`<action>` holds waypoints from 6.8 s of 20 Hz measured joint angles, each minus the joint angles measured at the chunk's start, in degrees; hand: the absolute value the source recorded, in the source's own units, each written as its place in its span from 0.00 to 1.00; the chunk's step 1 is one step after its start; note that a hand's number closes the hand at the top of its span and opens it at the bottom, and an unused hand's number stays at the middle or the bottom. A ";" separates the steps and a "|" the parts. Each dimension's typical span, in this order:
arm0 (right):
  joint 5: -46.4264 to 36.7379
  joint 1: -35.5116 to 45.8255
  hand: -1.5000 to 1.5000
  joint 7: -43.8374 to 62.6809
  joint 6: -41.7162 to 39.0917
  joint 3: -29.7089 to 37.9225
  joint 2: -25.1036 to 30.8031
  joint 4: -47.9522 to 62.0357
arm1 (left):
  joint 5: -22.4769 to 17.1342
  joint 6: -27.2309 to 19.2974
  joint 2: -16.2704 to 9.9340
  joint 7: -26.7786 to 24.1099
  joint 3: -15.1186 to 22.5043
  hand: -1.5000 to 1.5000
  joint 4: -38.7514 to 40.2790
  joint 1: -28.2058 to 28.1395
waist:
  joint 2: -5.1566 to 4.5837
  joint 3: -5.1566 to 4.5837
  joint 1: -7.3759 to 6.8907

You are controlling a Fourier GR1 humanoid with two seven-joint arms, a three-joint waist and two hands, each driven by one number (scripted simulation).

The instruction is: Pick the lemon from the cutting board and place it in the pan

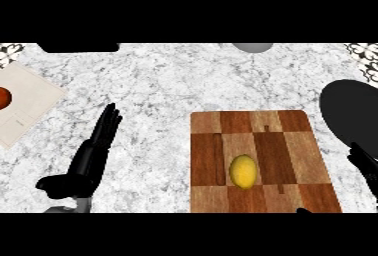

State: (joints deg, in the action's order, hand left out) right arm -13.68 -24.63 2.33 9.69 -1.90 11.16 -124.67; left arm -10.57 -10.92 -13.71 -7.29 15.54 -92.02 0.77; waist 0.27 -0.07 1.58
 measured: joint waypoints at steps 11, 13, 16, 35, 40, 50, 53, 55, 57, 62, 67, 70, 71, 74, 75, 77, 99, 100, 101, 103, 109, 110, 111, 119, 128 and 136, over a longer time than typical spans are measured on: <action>-10.85 8.53 0.00 27.41 -12.50 -6.28 9.03 -5.65 | 1.00 1.15 1.92 0.35 0.24 0.50 1.68 2.58 | -0.43 -0.06 -2.31; -12.45 11.64 0.00 31.36 -15.41 -8.45 10.14 -3.28 | 1.32 1.09 2.42 0.52 0.45 0.50 2.26 3.30 | -0.52 -0.06 -2.61; -14.89 16.50 0.00 36.13 -19.36 -12.55 10.47 0.96 | 1.77 1.24 2.82 0.31 0.78 0.50 2.66 3.24 | -0.54 -0.04 -2.87; -27.35 24.80 0.00 46.75 -25.82 -22.83 -0.90 14.53 | 5.71 3.67 5.84 1.41 -2.67 0.50 1.40 1.46 | -0.25 0.08 -1.63; -27.89 24.59 0.00 42.35 -23.58 -20.34 -1.96 17.70 | 6.12 5.35 6.61 0.86 -3.78 0.50 2.04 1.02 | -0.26 0.08 -1.60; -30.10 27.63 0.00 38.53 -22.13 -17.60 -5.64 28.90 | 7.93 6.96 8.41 0.41 -5.08 0.50 1.81 0.21 | -0.26 0.06 -1.68; -30.36 27.84 1.00 35.79 -23.00 -17.74 -4.60 31.30 | 7.69 7.29 8.43 1.50 -5.48 0.50 0.57 0.08 | 0.06 -0.23 -1.67; -30.89 29.29 1.00 34.36 -24.03 -17.73 -3.63 32.69 | 7.64 7.76 8.19 1.29 -5.94 0.50 1.02 0.31 | 0.28 -0.44 -1.61; -31.80 30.39 1.00 34.25 -25.11 -17.92 -3.23 33.00 | 7.94 7.93 8.30 0.62 -6.06 0.50 1.30 -0.17 | 0.36 -0.53 -1.52; -34.31 30.09 1.00 30.24 -23.16 -18.32 -2.55 34.33 | 8.61 7.80 9.01 1.65 -6.16 0.50 0.85 0.28 | 0.59 -0.64 -1.54; -37.49 28.52 1.00 28.47 -20.60 -18.43 -1.97 32.13 | 9.07 8.06 9.54 2.01 -6.42 0.50 0.69 0.14 | 0.40 -0.41 -1.55; -39.99 27.81 1.00 28.80 -18.07 -18.20 -1.72 29.69 | 9.25 8.25 9.70 1.99 -6.68 0.50 1.26 0.62 | 0.16 -0.21 -1.43; -41.08 26.48 1.00 28.69 -16.96 -18.19 -0.83 28.01 | 9.07 8.37 9.55 2.08 -7.12 0.50 1.66 1.00 | 0.10 -0.15 -1.31; -40.93 23.37 1.00 24.42 -16.09 -17.35 2.97 23.28 | 9.73 8.05 10.14 1.56 -6.75 0.50 2.07 0.66 | -0.02 -0.04 -1.19; -40.69 21.81 1.00 22.05 -15.70 -17.65 4.47 21.73 | 9.58 8.19 10.02 1.46 -6.97 0.50 2.03 0.53 | -0.04 -0.01 -1.12; -39.03 18.08 1.00 16.71 -15.82 -17.80 8.41 17.31 | 9.51 8.08 9.93 1.56 -7.33 0.50 1.99 0.47 | 0.02 0.03 -0.74; -8.47 12.69 1.00 -3.03 -9.15 15.55 14.27 14.30 | 10.44 8.68 10.63 1.27 -7.31 0.50 1.75 0.40 | -0.29 0.10 -1.63; -8.41 14.58 1.00 -4.12 -8.74 16.57 14.56 17.47 | 10.59 8.53 10.87 2.19 -6.96 0.50 1.09 0.62 | -0.31 0.11 -1.74; -8.26 16.32 1.00 -4.79 -8.47 17.68 14.90 20.00 | 10.42 8.84 10.68 2.09 -7.00 0.50 0.49 0.00 | -0.31 0.12 -1.82; -8.33 20.25 1.00 -7.10 -7.75 19.77 16.21 26.31 | 10.12 9.24 10.35 2.93 -7.40 0.50 0.09 0.56 | -0.35 0.12 -1.97; -12.94 30.51 1.00 -17.41 1.55 23.99 18.21 45.52 | 10.12 9.86 10.63 2.40 -7.39 0.50 1.35 1.63 | -0.56 0.17 -2.59; -12.57 32.35 1.00 -19.31 2.92 25.02 18.27 49.03 | 9.95 10.18 10.53 1.85 -7.32 0.50 1.07 0.79 | -0.58 0.18 -2.77; -12.19 34.74 1.00 -20.57 3.88 25.84 18.53 52.54 | 10.26 9.88 10.90 1.97 -7.09 0.50 1.26 1.13 | -0.60 0.19 -2.82; -10.56 51.80 1.00 -34.34 8.72 31.03 23.92 82.86 | 11.30 9.36 12.00 1.78 -6.00 0.50 1.22 1.10 | -0.89 0.25 -3.66; -18.25 58.65 0.00 -31.08 -1.13 24.41 29.15 101.83 | 11.79 9.66 12.44 2.23 -5.28 0.50 1.45 2.85 | -1.66 0.32 -5.59; -16.60 65.01 0.00 -35.16 -7.85 25.87 28.49 109.62 | 11.41 9.77 12.40 2.54 -6.07 0.50 2.08 3.95 | -1.73 0.46 -5.23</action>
State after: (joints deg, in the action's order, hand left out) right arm -30.28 40.37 -32.84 1.84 23.97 39.65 -15.05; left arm 0.84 -1.15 -1.31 -4.75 9.47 -89.94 4.72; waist -1.45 0.39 -3.65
